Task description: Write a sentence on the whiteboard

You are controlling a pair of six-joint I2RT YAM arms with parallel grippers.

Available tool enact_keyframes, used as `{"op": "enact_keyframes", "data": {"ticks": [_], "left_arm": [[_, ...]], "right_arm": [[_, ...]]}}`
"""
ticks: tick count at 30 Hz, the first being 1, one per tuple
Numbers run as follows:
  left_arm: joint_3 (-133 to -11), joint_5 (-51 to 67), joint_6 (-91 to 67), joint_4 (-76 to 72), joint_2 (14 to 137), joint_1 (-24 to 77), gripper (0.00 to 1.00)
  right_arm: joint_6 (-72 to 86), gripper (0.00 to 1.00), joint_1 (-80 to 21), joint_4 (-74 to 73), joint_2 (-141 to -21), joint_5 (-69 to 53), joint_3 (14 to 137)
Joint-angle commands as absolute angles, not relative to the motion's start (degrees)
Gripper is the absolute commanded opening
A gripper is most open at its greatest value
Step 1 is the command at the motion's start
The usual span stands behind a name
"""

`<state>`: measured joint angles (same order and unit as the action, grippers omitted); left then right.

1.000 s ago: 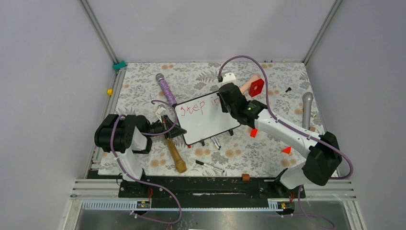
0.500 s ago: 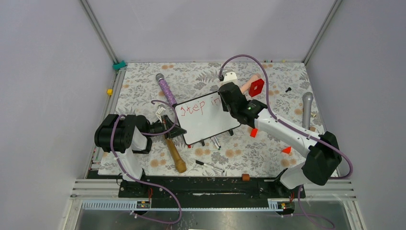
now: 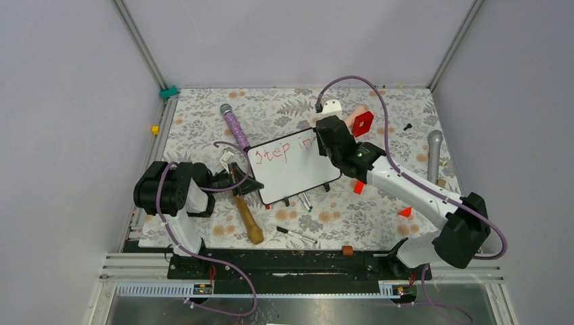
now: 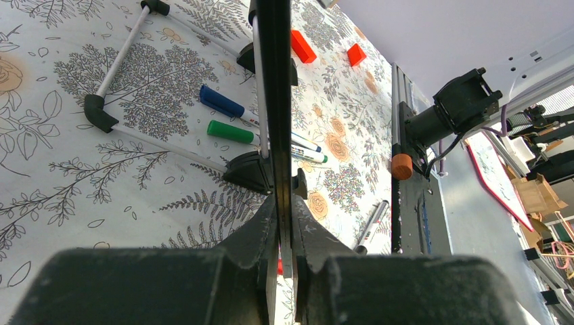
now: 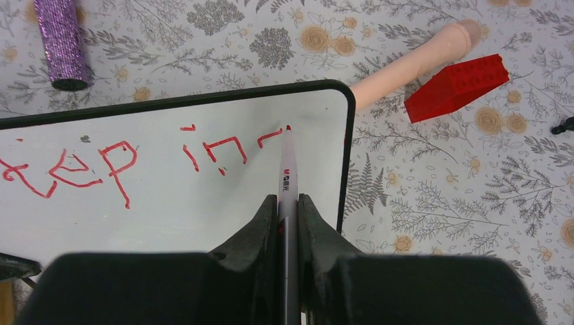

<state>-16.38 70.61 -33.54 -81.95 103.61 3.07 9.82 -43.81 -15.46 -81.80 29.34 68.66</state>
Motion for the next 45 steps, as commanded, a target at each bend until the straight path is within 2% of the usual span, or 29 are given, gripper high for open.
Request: {"op": "enact_keyframes", "data": {"ticks": [1,29,45], "left_arm": [[-16.9,73.6,-31.2,-84.4,104.4,3.4,0.0],[-16.9,73.6,-31.2,-84.5,104.4,3.4,0.0],[-16.9,73.4,-31.2,-84.5,104.4,3.4,0.0]], "right_arm": [[9.1,0.0,-43.1,-11.7,-78.2,29.3,68.5],[9.2,0.0,-42.5,-11.8,-83.8,26.4,72.4],[10.7,0.0,-42.4,-14.2,-84.3,24.4,70.7]]}}
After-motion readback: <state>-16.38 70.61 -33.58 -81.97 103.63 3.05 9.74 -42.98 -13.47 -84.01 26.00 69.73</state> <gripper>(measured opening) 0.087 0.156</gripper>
